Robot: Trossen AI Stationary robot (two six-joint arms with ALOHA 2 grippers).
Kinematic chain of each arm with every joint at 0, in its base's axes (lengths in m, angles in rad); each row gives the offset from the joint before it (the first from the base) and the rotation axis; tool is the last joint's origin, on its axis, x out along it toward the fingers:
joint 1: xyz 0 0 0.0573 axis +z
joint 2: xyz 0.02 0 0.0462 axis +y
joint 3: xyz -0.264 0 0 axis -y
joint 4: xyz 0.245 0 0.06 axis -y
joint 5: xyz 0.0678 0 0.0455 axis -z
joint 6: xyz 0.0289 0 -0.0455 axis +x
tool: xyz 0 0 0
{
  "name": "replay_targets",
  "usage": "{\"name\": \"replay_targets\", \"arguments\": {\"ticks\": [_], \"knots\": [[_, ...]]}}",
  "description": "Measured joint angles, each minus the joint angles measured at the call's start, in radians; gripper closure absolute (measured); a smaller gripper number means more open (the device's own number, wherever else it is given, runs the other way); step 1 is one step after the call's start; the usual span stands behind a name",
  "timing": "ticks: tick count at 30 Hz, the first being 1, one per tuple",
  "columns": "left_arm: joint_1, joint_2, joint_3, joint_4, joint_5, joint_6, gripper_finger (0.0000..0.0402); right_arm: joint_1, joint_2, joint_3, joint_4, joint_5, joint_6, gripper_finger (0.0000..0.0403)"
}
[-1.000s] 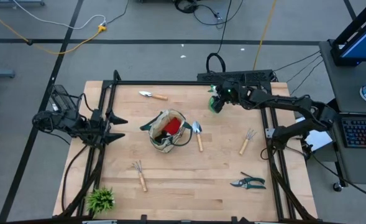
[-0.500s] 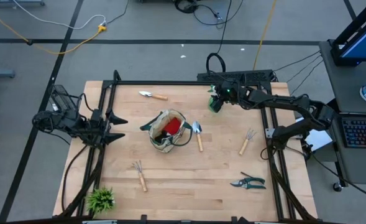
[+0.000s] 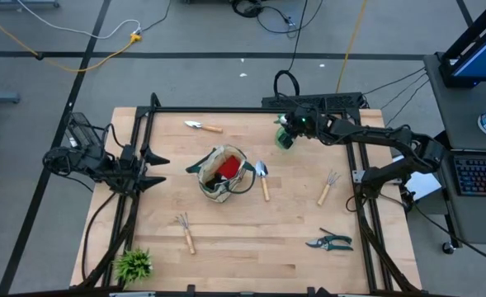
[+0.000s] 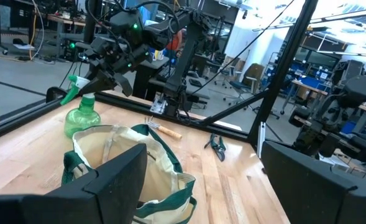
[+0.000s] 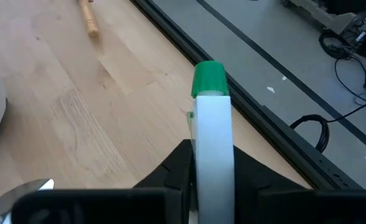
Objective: Pick & Place Garden tools in Gardening bag
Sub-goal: Put the green spray bottle into the green gardening bag
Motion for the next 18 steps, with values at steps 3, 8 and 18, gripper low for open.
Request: {"name": "replay_targets", "arguments": {"ticks": [3,8,18], "knots": [[0.0,0.0,0.0,0.0,0.0,0.0,0.0078,0.0,0.0,0.0,0.0,0.001,0.007,0.0352],[0.0,0.0,0.0,-0.001,0.0,0.0,0.0078,0.0,-0.006,0.0,-0.005,0.001,0.03,0.0352],[0.0,0.0,0.0,-0.008,0.001,-0.077,0.0078,0.028,-0.071,-0.002,-0.001,-0.003,0.031,0.0354]]}}
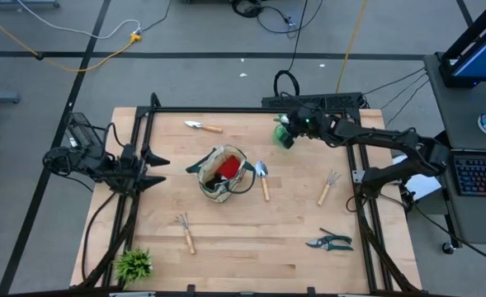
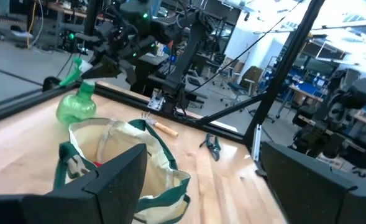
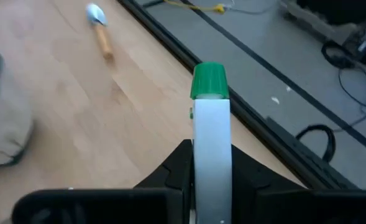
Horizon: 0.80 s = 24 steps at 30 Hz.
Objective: Pick & Place Garden tools in Gardening bag
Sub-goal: Put the green spray bottle into the green gardening bag
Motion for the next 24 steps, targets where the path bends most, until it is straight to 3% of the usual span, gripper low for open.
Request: {"name": "replay_targets", "arguments": {"ticks": [14,24], "knots": [[0.0,0.0,0.0,0.0,0.001,-0.059,0.0078,0.125,-0.147,0.0,0.062,-0.002,0.027,0.0354],[0.0,0.0,0.0,-0.029,0.009,-0.029,0.0078,0.232,-0.205,0.0,0.302,-0.032,0.027,0.0354]]}}
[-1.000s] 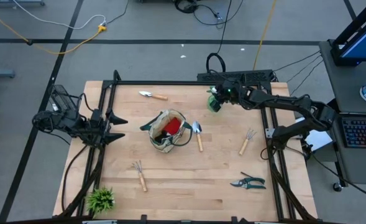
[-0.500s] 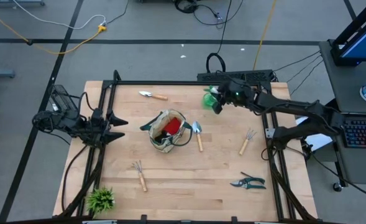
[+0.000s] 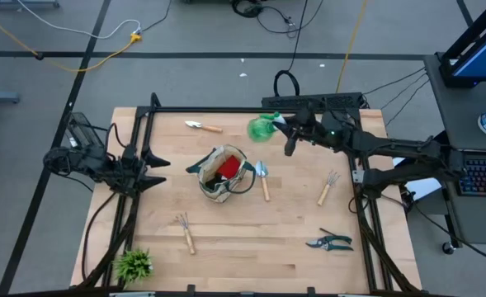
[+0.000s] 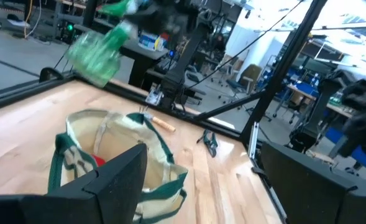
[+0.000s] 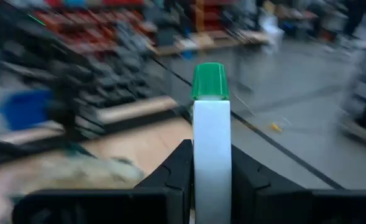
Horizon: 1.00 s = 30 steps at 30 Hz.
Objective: Pick & Place Garden tools in Gardening bag
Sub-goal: Put the green spray bottle into the green gardening bag
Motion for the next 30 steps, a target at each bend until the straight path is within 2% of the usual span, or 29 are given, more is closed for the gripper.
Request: {"name": "replay_targets", "arguments": {"ticks": [5,7,11,18,30], "knots": [[0.0,0.0,0.0,-0.04,0.001,-0.019,0.0078,0.047,0.013,0.019,0.146,-0.104,0.001,0.0354],[0.0,0.0,0.0,-0.045,0.002,-0.019,0.0078,0.069,0.03,0.05,0.129,-0.113,0.004,0.0354],[0.0,0.0,0.0,-0.056,0.002,-0.014,0.0078,0.102,0.087,0.129,0.129,-0.202,-0.001,0.0354],[0.0,0.0,0.0,-0.057,0.01,0.013,0.0078,0.136,0.236,0.262,0.059,-0.311,-0.041,0.0354],[0.0,0.001,0.0,-0.055,0.035,0.031,0.0078,0.12,0.407,0.307,0.039,-0.361,-0.094,0.0354]]}}
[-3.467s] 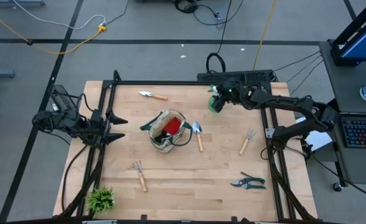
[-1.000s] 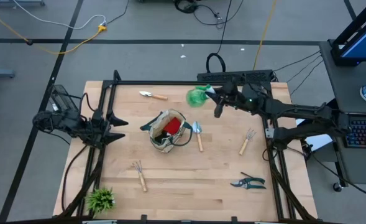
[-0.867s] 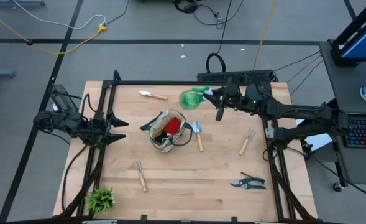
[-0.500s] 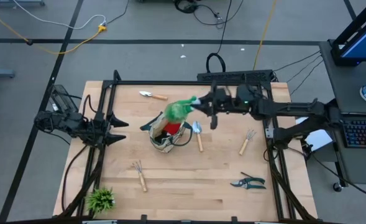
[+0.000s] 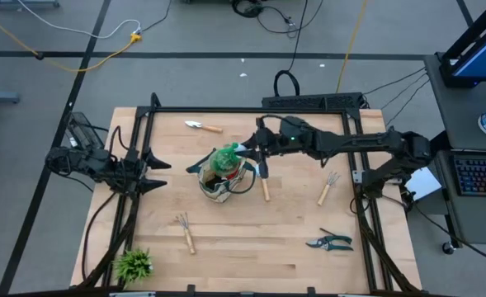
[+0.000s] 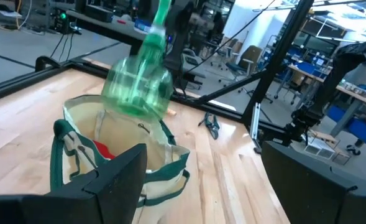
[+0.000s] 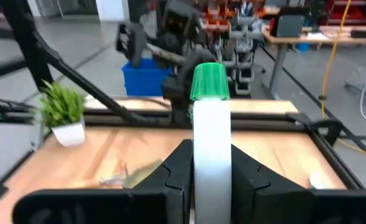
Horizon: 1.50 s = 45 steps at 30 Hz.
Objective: Pick & Place Garden tools in Gardening bag
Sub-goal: Put the green spray bottle into the green gardening bag
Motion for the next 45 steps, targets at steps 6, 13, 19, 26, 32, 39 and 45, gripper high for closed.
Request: {"name": "replay_targets", "arguments": {"ticks": [6,13,19,26,32,39,45], "knots": [[0.0,0.0,0.0,0.0,0.0,0.003,0.0078,-0.013,0.015,0.0,-0.05,0.009,-0.049,0.0354],[0.0,0.0,0.0,0.001,-0.002,0.022,0.0078,-0.029,0.015,0.0,-0.092,0.027,-0.065,0.0354],[0.0,0.0,0.0,0.001,-0.002,0.022,0.0078,-0.031,0.015,0.0,-0.098,0.027,-0.065,0.0354],[0.0,0.0,0.0,0.001,-0.003,0.025,0.0078,-0.047,0.029,0.0,-0.112,0.03,-0.038,0.0354],[0.0,0.0,0.0,0.001,-0.003,0.029,0.0078,-0.05,0.095,0.022,-0.127,0.025,-0.035,0.0354],[0.0,0.0,0.0,0.001,-0.002,0.023,0.0078,-0.049,0.184,0.163,-0.291,0.026,-0.073,0.0354],[0.0,0.0,0.0,-0.001,-0.001,0.027,0.0078,-0.047,0.263,0.257,-0.381,0.027,-0.069,0.0354]]}}
